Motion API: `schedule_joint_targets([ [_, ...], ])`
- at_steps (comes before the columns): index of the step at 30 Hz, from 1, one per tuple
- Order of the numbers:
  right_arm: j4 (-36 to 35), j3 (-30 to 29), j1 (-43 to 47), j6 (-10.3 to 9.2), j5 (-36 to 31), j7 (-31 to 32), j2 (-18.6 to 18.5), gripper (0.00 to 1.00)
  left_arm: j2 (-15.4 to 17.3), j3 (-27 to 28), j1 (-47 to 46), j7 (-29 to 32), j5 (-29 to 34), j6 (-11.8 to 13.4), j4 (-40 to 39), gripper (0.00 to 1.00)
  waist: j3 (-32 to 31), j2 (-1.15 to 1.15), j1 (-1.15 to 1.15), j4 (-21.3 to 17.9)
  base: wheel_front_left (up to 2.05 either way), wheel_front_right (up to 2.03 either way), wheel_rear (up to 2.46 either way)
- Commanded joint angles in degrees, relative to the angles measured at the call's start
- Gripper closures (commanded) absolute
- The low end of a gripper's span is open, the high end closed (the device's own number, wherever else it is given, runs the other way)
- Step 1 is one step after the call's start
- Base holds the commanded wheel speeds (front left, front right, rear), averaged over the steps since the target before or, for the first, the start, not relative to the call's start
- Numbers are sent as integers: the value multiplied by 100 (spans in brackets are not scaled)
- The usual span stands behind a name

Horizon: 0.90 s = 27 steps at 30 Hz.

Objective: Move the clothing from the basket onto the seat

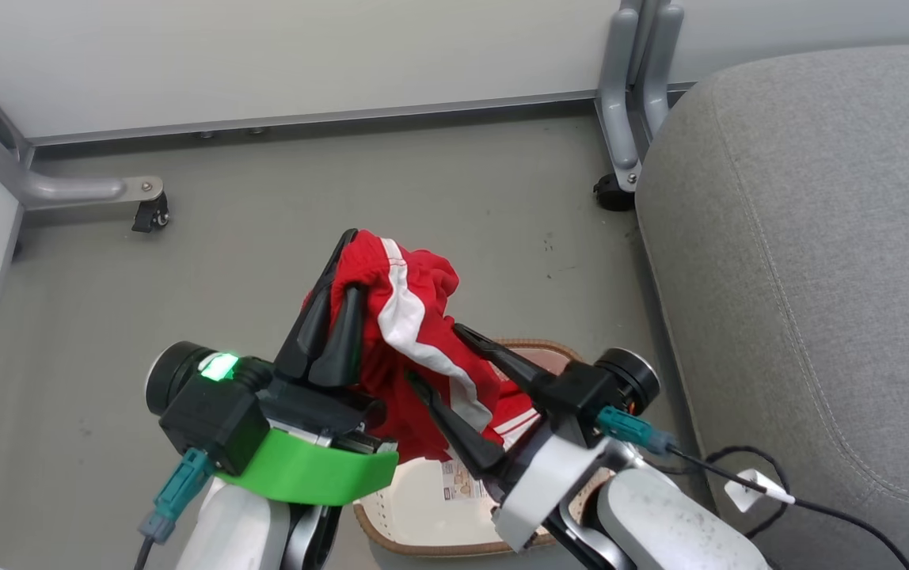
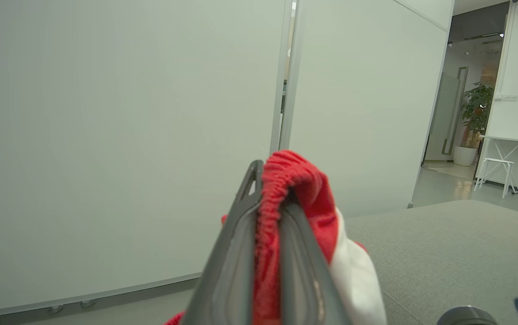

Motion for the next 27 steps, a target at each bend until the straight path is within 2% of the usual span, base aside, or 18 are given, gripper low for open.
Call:
schedule_joint_targets([
  [1,133,81,-162,0,70,-66,44,0,4,-21,-102,-3,-27,0,-19,100,8,0,0,27,0,0,0],
  [3,349,220,-335,0,171,-109,75,0,4,-45,-116,-3,-30,-3,-10,100,11,0,0,50,0,0,0],
  [4,460,265,-418,0,207,-140,89,58,4,-57,-122,-3,-30,-6,-6,100,11,0,0,62,0,0,0],
  [5,535,295,-483,0,252,-168,101,100,4,-75,-124,-3,-33,-9,-1,100,9,0,0,73,0,0,0],
  [19,1094,474,-804,0,550,-428,196,100,3,-144,-92,-3,-71,33,80,100,-45,0,0,98,0,0,0],
  [20,1110,474,-813,0,560,-433,199,100,3,-144,-92,-3,-72,45,84,89,-46,0,0,100,0,0,0],
  [21,1119,467,-821,0,572,-440,200,100,4,-141,-92,-3,-62,61,92,55,-48,0,0,101,0,0,0],
  [22,1128,460,-830,0,582,-452,200,100,4,-136,-93,-3,-38,84,99,4,-49,0,0,104,0,0,0],
  [23,1136,455,-833,0,589,-462,200,100,4,-134,-95,-3,-6,97,108,0,-48,0,0,106,0,0,0],
  [27,1158,390,-861,0,586,-494,180,100,28,-161,-68,-3,98,86,190,0,-45,0,0,120,0,0,0],
])
